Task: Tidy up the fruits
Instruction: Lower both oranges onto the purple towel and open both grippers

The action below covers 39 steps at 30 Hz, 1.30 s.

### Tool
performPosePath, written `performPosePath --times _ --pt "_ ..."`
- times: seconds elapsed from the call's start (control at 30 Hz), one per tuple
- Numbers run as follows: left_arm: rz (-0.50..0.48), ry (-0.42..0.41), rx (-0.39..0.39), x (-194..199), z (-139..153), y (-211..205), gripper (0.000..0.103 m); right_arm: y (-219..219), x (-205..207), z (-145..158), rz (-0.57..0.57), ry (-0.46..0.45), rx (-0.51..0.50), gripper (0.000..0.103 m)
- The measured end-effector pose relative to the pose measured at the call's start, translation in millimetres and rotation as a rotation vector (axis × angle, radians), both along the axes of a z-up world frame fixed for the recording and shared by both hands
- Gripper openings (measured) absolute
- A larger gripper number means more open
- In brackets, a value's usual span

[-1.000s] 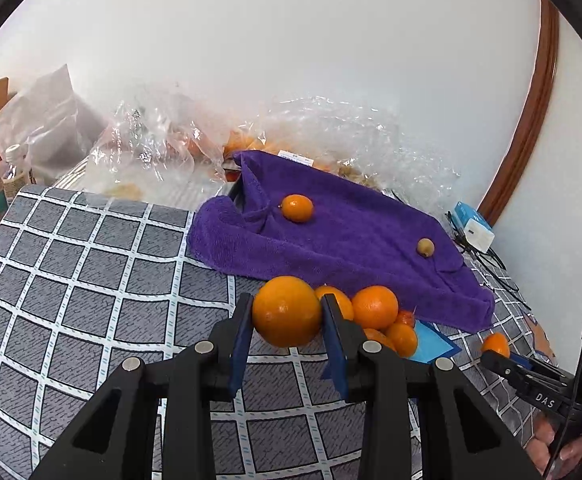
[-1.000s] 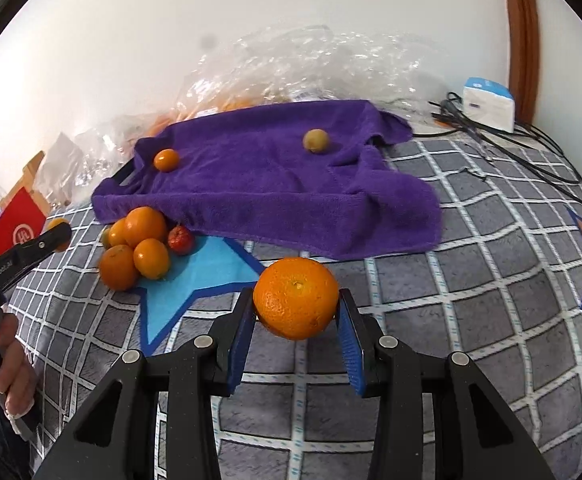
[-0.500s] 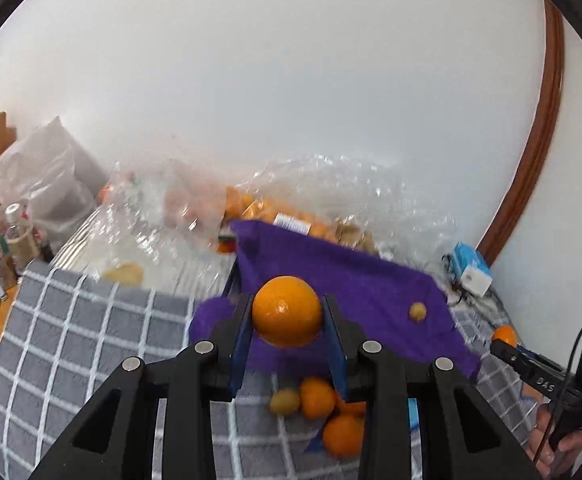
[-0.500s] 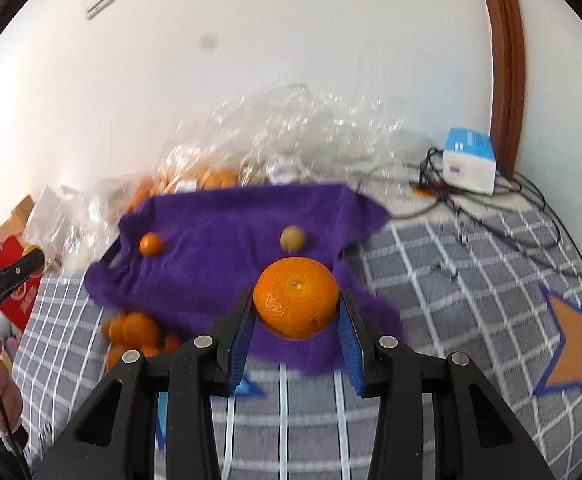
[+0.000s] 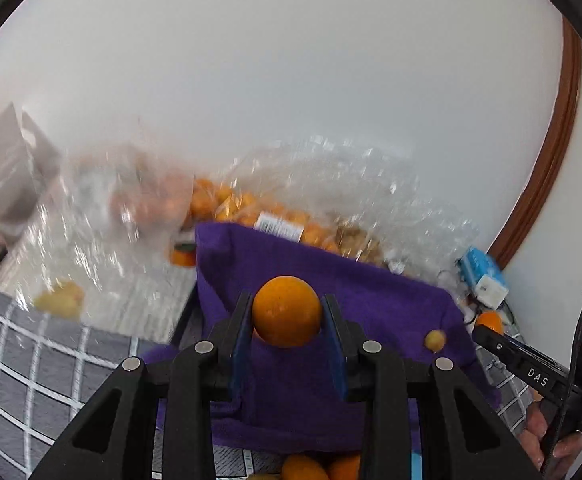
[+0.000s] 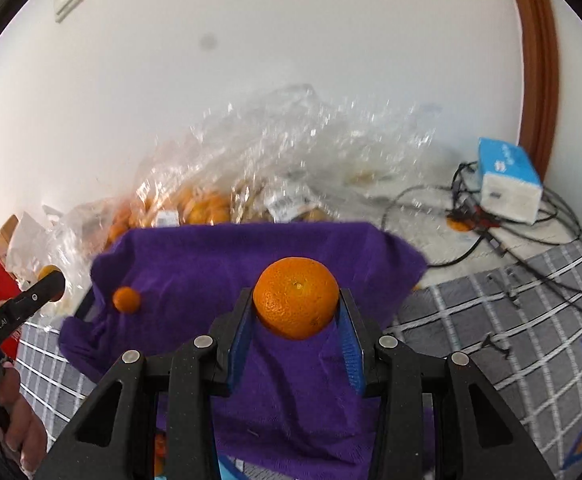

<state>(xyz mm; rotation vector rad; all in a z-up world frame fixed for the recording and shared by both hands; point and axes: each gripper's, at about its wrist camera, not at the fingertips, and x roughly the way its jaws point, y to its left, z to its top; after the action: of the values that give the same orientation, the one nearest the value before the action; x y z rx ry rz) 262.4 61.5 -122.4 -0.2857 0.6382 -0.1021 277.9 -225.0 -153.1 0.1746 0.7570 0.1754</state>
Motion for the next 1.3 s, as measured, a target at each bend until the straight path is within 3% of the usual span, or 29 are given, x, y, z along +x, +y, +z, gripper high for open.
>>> performPosePath --times 0.1,0.23,0.4,0.7,1.1,1.2,1.3 --pt "0.009 0.013 0.038 4 -12 2 0.032 4 3 -14 0.032 0.026 -0.020 0.040" --pt "-0.005 0.058 0.010 12 -23 5 0.032 3 4 -26 0.023 0.046 -0.029 0.040" --pt "-0.015 0.084 0.063 16 -31 -2 0.032 6 10 -41 0.010 0.082 -0.080 0.040" --pt "-0.047 0.144 0.105 20 -42 -13 0.032 23 8 -49 0.045 0.082 -0.164 0.040" --pt "-0.044 0.171 0.125 22 -47 -16 0.032 25 6 -50 0.050 0.084 -0.178 0.041" --pt "-0.046 0.173 0.128 23 -47 -19 0.032 25 5 -49 0.051 0.082 -0.177 0.043" --pt "-0.056 0.172 0.119 23 -46 -19 0.032 25 2 -46 0.045 0.069 -0.182 0.054"
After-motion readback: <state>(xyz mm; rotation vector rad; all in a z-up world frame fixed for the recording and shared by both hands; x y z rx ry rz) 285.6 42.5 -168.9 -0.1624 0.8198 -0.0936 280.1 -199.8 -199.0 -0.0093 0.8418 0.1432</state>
